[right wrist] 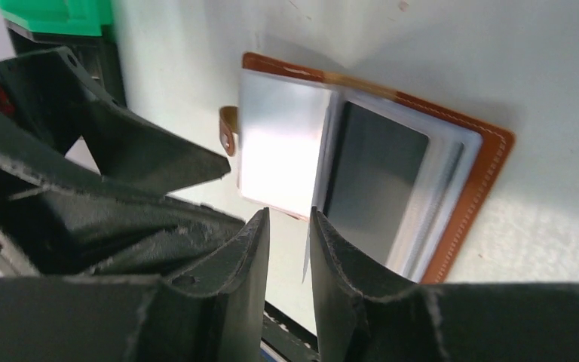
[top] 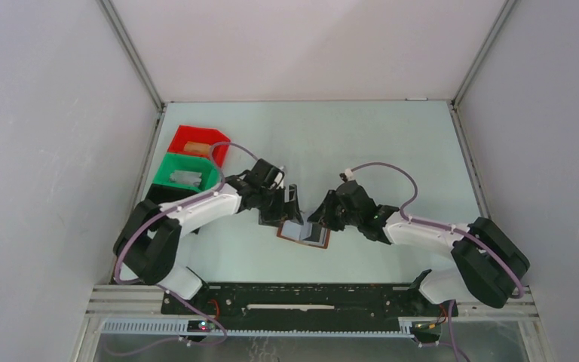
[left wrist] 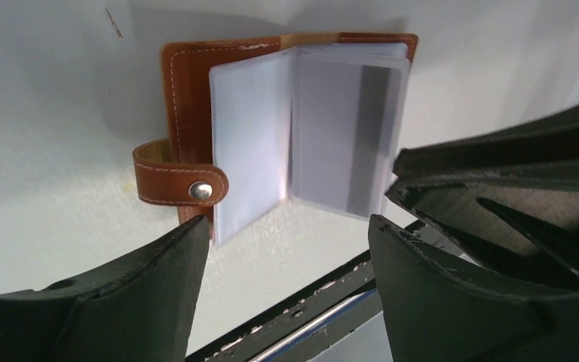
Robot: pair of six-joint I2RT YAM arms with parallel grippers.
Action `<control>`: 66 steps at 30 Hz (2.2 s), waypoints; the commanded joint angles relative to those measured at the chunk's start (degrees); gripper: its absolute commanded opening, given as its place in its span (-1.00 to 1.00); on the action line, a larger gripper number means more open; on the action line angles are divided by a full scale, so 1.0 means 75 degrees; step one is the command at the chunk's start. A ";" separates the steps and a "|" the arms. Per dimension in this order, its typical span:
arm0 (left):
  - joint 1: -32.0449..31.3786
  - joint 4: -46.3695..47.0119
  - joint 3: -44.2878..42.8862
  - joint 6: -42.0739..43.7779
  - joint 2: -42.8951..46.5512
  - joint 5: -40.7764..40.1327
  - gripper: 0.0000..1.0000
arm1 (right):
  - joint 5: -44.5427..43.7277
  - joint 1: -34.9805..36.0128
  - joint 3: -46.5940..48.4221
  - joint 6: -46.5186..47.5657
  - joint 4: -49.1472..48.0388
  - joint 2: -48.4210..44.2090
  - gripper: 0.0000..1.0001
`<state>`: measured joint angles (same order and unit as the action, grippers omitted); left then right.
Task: Take the credit cards out of the card holder
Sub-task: Remove the credit card from the card holder.
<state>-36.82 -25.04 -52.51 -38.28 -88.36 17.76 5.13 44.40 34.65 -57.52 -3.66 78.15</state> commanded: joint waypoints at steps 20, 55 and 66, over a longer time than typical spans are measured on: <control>0.1600 -0.1029 -0.0097 0.0770 0.2198 0.0455 0.52 | 0.0149 0.0225 0.1637 0.0481 -0.0315 0.1262 -0.30; 0.0972 0.1074 0.0558 -0.0381 -0.1505 0.0225 -0.14 | 0.0752 -0.0381 0.0395 -0.1309 -0.1043 0.2264 -0.35; 0.0972 0.1266 0.0726 -0.0300 -0.1724 0.0565 -0.15 | 0.0167 -0.0119 0.0962 -0.1707 0.0323 0.2780 -0.40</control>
<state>-29.43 -14.57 -50.02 -42.09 -97.54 25.36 10.33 42.72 40.18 -69.23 -9.56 96.14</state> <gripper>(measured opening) 0.422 0.303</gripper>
